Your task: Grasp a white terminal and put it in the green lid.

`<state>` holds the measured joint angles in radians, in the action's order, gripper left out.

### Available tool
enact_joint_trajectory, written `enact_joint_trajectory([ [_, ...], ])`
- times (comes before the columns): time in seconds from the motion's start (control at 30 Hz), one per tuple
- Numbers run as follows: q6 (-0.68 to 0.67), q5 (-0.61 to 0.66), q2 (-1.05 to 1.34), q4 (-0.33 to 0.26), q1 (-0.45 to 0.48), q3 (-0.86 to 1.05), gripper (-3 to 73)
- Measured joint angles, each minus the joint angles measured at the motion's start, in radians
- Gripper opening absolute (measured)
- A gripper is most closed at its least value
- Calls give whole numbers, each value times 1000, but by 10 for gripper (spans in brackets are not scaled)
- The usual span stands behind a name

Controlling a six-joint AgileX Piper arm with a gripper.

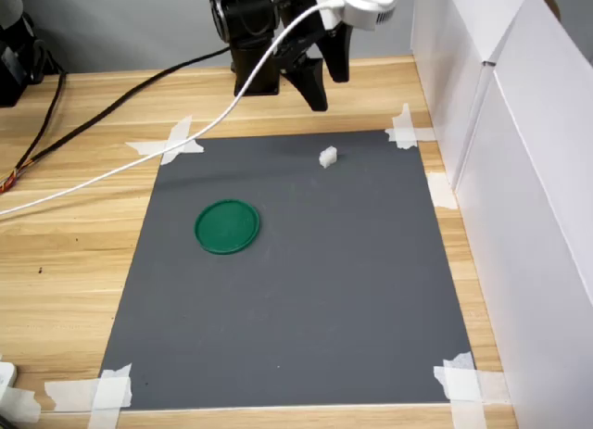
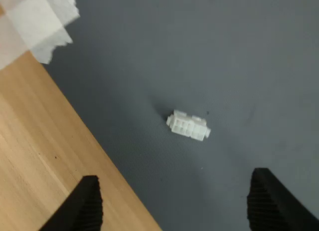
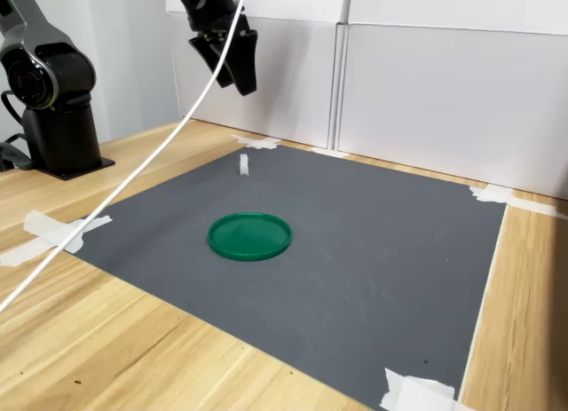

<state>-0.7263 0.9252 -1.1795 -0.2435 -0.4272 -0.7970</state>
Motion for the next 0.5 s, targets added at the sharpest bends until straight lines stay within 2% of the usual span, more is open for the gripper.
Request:
enact_joint_trajectory([
  [0.5,40,-105,-92,34,0,77,716],
])
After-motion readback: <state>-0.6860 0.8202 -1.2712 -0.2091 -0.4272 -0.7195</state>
